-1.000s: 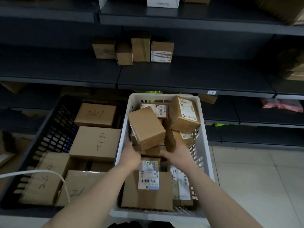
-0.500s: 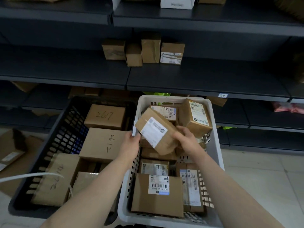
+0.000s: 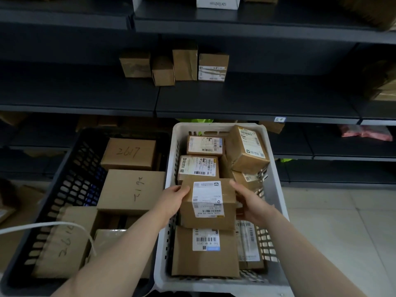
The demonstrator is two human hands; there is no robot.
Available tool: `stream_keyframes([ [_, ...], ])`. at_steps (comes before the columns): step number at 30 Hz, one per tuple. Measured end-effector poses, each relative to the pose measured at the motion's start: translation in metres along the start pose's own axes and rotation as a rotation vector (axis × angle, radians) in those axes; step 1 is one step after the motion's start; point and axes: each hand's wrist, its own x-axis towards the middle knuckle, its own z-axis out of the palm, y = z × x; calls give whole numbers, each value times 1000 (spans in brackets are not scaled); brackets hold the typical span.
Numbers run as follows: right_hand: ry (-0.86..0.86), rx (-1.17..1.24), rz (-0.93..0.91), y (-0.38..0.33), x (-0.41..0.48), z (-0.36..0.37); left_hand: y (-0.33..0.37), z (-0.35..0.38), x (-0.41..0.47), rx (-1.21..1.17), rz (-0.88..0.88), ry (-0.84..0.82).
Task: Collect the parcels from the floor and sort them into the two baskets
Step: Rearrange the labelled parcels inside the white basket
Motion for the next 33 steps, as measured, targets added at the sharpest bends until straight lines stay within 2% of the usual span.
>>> stream_keyframes([
  [2, -78, -25, 9, 9, 4, 0, -5, 1, 1, 15, -30, 33],
  [5, -114, -28, 42, 15, 1, 7, -9, 8, 1, 0, -69, -9],
  [9, 29, -40, 111, 13, 2, 10, -7, 19, 0, 7, -108, -91],
  [14, 142, -364, 231, 14, 16, 25, -18, 19, 11, 262, -146, -7],
  [16, 160, -399, 260, 26, 29, 24, -21, 19, 15, 313, -161, 12],
  [25, 204, -659, 173, 33, 53, 19, -31, 33, 37, 641, -226, 66],
  [33, 203, -616, 162, 35, 50, 17, -28, 32, 32, 774, -202, 32],
])
